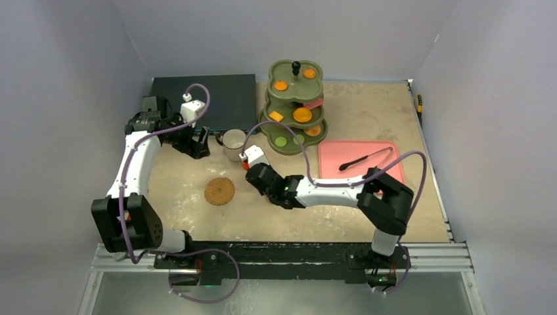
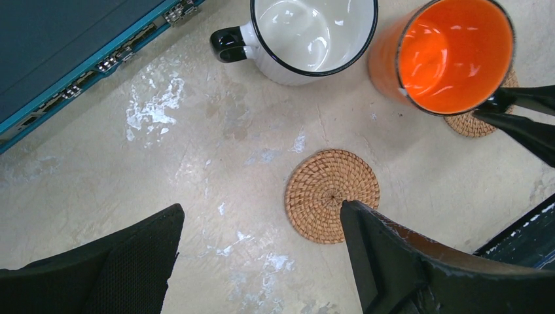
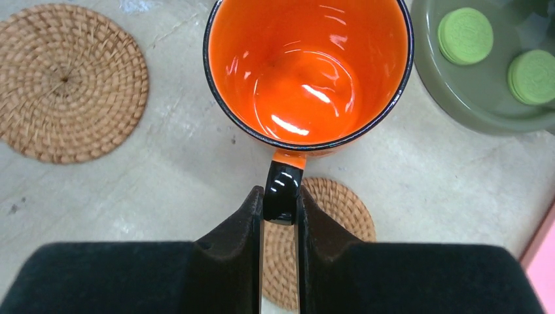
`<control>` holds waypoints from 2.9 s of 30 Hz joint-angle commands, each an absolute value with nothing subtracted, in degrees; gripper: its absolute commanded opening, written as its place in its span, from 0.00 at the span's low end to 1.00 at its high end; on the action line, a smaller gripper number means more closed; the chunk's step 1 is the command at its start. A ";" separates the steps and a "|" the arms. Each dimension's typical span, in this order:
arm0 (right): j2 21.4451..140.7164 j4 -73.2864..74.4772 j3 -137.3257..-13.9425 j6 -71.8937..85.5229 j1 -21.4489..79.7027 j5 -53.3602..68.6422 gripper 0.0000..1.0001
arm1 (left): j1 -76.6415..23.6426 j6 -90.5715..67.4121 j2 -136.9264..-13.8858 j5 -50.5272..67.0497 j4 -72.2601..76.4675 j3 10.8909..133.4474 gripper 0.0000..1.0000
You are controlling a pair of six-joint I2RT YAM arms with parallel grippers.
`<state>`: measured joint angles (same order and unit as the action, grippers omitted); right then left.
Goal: Serve the afternoon tea
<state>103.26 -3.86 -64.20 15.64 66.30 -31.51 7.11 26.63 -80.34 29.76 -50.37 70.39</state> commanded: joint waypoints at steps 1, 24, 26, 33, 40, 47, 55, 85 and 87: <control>93.58 -9.98 -61.51 14.48 66.51 -30.24 0.00 | 7.54 27.47 -78.51 29.99 -48.87 70.12 0.90; 72.31 -10.28 -38.31 27.06 66.66 -22.96 0.00 | 7.60 27.28 -78.85 31.46 -48.82 71.47 0.89; 72.50 -10.63 -38.11 26.76 67.06 -23.18 0.00 | 7.55 27.26 -79.01 31.31 -48.87 71.61 0.89; 72.49 -11.78 -37.12 26.54 69.24 -25.11 0.00 | 7.56 27.44 -79.18 31.50 -48.90 71.45 0.89; 73.69 -12.45 -35.89 27.93 69.99 -27.78 0.00 | 7.56 27.75 -79.28 31.73 -49.37 71.94 0.89; 73.77 -9.64 -33.45 32.87 70.12 -31.50 0.48 | 7.56 28.64 -78.99 31.32 -50.39 72.16 0.89; 67.77 -6.14 -34.71 32.64 71.59 -33.86 0.64 | 7.56 29.15 -79.00 31.80 -51.15 72.52 0.90; 77.33 -10.91 -48.00 34.75 75.50 -32.93 0.53 | -5.42 38.42 -111.83 28.62 -49.41 100.26 0.69; 77.51 -11.21 -47.70 35.04 75.50 -33.27 0.52 | -6.27 42.33 -112.90 29.18 -51.41 101.06 0.66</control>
<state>77.38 -8.69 -48.47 33.39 75.11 -32.18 -4.80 34.28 -111.92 26.83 -48.42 97.60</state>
